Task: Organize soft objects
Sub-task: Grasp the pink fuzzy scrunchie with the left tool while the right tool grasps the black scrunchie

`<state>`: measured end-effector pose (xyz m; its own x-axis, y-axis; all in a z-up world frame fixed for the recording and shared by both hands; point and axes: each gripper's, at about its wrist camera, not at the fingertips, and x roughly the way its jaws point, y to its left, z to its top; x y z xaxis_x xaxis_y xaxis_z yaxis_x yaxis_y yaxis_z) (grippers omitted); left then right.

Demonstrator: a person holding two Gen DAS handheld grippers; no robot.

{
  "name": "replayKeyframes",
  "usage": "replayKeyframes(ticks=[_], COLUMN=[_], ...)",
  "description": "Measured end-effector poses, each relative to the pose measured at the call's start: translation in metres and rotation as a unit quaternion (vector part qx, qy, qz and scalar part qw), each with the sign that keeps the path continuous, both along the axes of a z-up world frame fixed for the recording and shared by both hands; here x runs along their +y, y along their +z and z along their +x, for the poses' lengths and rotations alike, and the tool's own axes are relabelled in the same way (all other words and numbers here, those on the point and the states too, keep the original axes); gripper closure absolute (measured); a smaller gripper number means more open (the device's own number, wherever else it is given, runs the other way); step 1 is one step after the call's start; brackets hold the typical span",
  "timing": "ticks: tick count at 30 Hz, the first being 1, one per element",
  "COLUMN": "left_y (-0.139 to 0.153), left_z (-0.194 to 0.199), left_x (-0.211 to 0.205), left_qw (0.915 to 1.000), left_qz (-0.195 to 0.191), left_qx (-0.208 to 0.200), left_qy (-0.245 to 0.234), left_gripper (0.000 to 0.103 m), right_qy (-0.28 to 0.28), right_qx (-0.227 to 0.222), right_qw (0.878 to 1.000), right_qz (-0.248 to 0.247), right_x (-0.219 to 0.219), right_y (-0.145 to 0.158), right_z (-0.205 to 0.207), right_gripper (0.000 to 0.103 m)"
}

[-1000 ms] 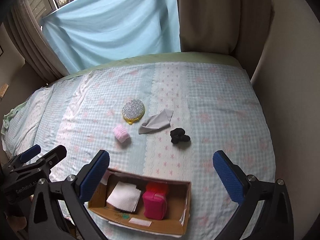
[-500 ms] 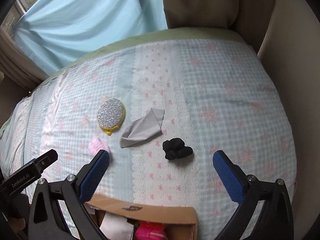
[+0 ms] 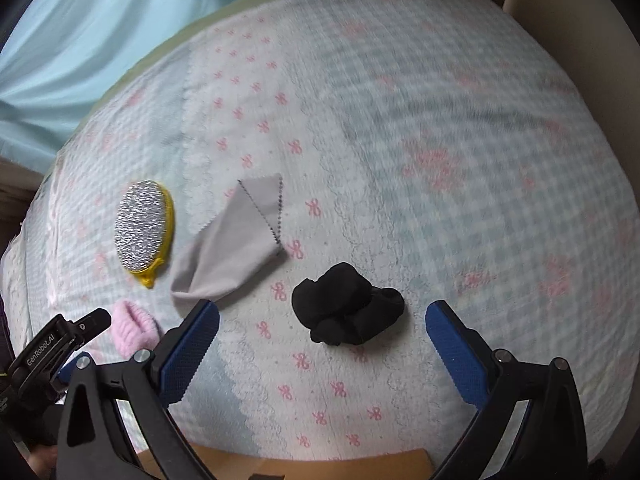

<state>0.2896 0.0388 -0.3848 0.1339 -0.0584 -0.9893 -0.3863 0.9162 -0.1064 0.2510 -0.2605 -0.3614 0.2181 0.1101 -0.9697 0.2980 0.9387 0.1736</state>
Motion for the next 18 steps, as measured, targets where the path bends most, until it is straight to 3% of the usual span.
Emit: replayKeyframes(ticks=[4, 8, 13, 18], left_y=[-0.025, -0.043, -0.051, -0.054], left_z=[0.004, 0.007, 0.008, 0.012], left_x=[0.004, 0.002, -0.003, -0.013], left_qw=[0.9997, 0.9992, 0.9991, 0.9990], left_qz=[-0.008, -0.005, -0.014, -0.012], left_qx=[0.020, 0.039, 0.039, 0.042], left_qy=[0.013, 0.012, 0.012, 0.008], left_gripper=[0.007, 0.031, 0.052, 0.054], right_qy=[-0.012, -0.030, -0.041, -0.034], right_qx=[0.021, 0.038, 0.040, 0.048], right_qw=[1.000, 0.999, 0.998, 0.998], right_qz=[0.011, 0.023, 0.016, 0.009], right_x=[0.001, -0.001, -0.004, -0.007], right_y=[-0.028, -0.048, -0.055, -0.058], right_z=[0.004, 0.007, 0.011, 0.014], right_gripper=[0.012, 0.025, 0.046, 0.070])
